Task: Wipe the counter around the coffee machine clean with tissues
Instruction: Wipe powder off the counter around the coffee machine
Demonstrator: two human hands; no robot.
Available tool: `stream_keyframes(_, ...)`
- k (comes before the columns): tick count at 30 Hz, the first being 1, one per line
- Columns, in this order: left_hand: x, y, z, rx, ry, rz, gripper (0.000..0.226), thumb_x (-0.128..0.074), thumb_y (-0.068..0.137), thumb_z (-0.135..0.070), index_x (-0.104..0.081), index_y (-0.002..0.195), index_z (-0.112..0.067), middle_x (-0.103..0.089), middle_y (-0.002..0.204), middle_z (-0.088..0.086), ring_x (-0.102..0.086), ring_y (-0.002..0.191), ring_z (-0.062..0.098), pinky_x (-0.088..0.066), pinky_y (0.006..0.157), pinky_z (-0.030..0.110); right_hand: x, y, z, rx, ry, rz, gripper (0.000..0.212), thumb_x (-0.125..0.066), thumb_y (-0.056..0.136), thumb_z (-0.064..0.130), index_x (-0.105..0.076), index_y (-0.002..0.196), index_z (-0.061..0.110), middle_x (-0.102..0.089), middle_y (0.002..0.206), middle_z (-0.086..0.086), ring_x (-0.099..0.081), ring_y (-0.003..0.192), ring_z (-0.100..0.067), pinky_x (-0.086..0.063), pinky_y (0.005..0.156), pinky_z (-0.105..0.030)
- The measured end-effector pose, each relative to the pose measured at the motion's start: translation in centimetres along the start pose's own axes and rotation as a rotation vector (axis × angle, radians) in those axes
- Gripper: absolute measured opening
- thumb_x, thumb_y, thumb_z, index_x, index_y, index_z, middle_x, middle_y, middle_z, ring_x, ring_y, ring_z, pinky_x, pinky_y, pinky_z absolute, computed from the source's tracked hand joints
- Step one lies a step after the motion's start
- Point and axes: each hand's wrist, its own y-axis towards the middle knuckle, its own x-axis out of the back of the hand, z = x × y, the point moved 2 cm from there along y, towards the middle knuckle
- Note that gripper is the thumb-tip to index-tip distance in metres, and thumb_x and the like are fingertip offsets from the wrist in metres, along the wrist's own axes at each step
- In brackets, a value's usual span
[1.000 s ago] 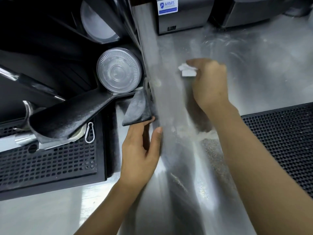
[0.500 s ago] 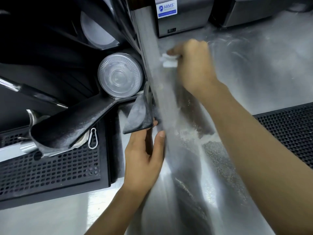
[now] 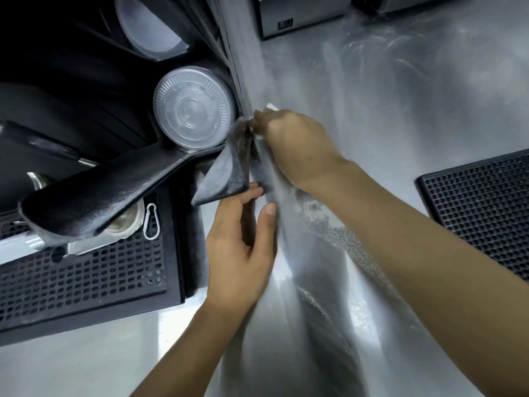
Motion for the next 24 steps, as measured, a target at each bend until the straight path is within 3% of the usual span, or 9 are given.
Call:
stream_keyframes(3,0.0,0.0,0.0,-0.006,-0.008,0.001,0.028,-0.057,0.093,-0.024,-0.061,0.117,-0.012,-0.062,0.113,-0.010,-0.057,0.109,0.002,-0.039,0.092,0.011,0.5,-3.6,0.9,0.028,0.010,0.083,0.031,-0.038,0.100,0.007,-0.058,0.124,0.011,-0.062,0.121,-0.010,-0.062,0.106,-0.031,-0.049,0.081,-0.034)
stream_keyframes(5,0.1,0.0,0.0,-0.009,-0.027,-0.003,0.028,-0.057,0.093,-0.023,-0.061,0.117,-0.012,-0.062,0.113,-0.009,-0.058,0.108,0.001,-0.040,0.091,0.011,1.1,-4.8,0.6,0.010,0.090,0.147,0.036,-0.046,0.094,0.003,-0.062,0.124,0.013,-0.063,0.123,-0.010,-0.061,0.111,-0.032,-0.051,0.090,-0.038)
stream_keyframes(7,0.0,0.0,0.1,-0.009,-0.032,-0.008,0.027,-0.058,0.092,-0.023,-0.061,0.116,-0.012,-0.063,0.112,-0.008,-0.058,0.108,0.003,-0.040,0.091,0.011,1.8,-3.3,-1.0,-0.079,0.140,0.018,0.048,-0.054,0.082,-0.006,-0.067,0.123,0.017,-0.067,0.120,-0.011,-0.064,0.107,-0.031,-0.053,0.089,-0.040)
stream_keyframes(9,0.0,0.0,0.2,-0.011,-0.043,-0.018,0.025,-0.058,0.092,-0.021,-0.062,0.115,-0.011,-0.063,0.112,-0.006,-0.059,0.109,0.005,-0.041,0.091,0.013,1.9,-0.5,-2.7,-0.163,0.202,-0.130,0.047,-0.054,0.077,-0.007,-0.073,0.111,0.018,-0.071,0.107,-0.012,-0.067,0.096,-0.031,-0.055,0.083,-0.038)
stream_keyframes(11,0.1,-0.1,0.3,-0.010,-0.057,-0.021,0.025,-0.058,0.092,-0.020,-0.061,0.115,-0.011,-0.063,0.112,-0.005,-0.059,0.109,0.006,-0.042,0.092,0.014,1.1,2.1,-3.2,-0.170,0.234,-0.105,0.042,-0.048,0.075,-0.006,-0.073,0.104,0.010,-0.070,0.103,-0.016,-0.066,0.093,-0.032,-0.054,0.080,-0.036)
stream_keyframes(14,0.1,-0.2,0.4,-0.004,-0.058,-0.012,0.025,-0.058,0.093,-0.021,-0.061,0.116,-0.011,-0.063,0.113,-0.004,-0.059,0.110,0.008,-0.043,0.094,0.017,-0.9,3.6,-2.6,-0.134,0.095,-0.020,0.032,-0.046,0.081,-0.005,-0.066,0.104,0.005,-0.064,0.107,-0.017,-0.062,0.095,-0.033,-0.039,0.070,-0.027)
stream_keyframes(16,0.1,-0.1,0.4,0.004,-0.057,-0.013,0.025,-0.057,0.093,-0.022,-0.061,0.117,-0.012,-0.062,0.113,-0.005,-0.058,0.111,0.009,-0.043,0.095,0.019,-1.4,2.7,-1.7,-0.098,0.011,-0.021,0.036,-0.048,0.080,-0.009,-0.065,0.108,0.006,-0.063,0.109,-0.014,-0.062,0.096,-0.033,-0.041,0.069,-0.031)
stream_keyframes(21,0.0,0.1,0.5,-0.002,-0.047,-0.020,0.026,-0.057,0.093,-0.021,-0.061,0.117,-0.012,-0.063,0.114,-0.005,-0.058,0.111,0.010,-0.044,0.096,0.023,-1.1,-4.8,1.3,0.004,0.072,-0.033,0.030,-0.046,0.095,0.005,-0.059,0.120,0.012,-0.060,0.118,-0.007,-0.060,0.106,-0.029,-0.052,0.084,-0.038)
stream_keyframes(24,0.1,0.0,0.3,-0.012,-0.060,-0.028,0.026,-0.057,0.093,-0.022,-0.061,0.116,-0.013,-0.063,0.113,-0.005,-0.059,0.110,0.010,-0.045,0.095,0.022,0.7,-7.9,0.6,0.005,0.139,0.039,0.039,-0.053,0.085,-0.001,-0.067,0.116,0.018,-0.066,0.117,-0.007,-0.064,0.105,-0.029,-0.053,0.086,-0.040)
